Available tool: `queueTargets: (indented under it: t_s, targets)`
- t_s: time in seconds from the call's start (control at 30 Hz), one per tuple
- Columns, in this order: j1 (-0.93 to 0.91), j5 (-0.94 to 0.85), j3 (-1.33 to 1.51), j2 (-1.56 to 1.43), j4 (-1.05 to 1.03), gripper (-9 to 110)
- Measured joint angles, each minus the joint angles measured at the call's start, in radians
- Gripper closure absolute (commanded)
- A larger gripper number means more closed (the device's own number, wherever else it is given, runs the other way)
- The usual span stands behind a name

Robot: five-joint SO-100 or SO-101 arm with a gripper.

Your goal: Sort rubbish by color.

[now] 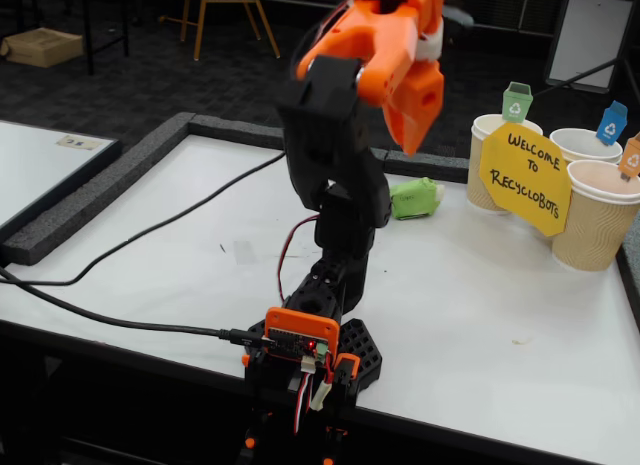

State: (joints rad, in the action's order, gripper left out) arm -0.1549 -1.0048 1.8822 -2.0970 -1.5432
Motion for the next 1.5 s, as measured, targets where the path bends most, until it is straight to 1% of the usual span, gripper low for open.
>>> queueTargets:
  t_s: [0.3,0.73,0.77,0.83,0.97,1.07,1.23,1.33,1.5]
  targets:
    - [-0.044,-0.137,-0.183,0.307,0.117,101]
    - [0.000,-0.156,-0.457,0.643,0.173,101]
    - [0.003,-0.156,-0.468,0.663,0.173,100]
    - [0.009,-0.156,-0.479,0.696,0.173,93]
    - [0.011,-0.156,-0.485,0.762,0.193,89]
    - [0.011,-0.156,-0.486,0.802,0.193,82]
    - [0.011,-0.156,-0.486,0.844,0.170,79]
    - [0.011,-0.156,-0.486,0.871,0.149,79]
    - [0.012,-0.156,-0.486,0.925,0.141,88]
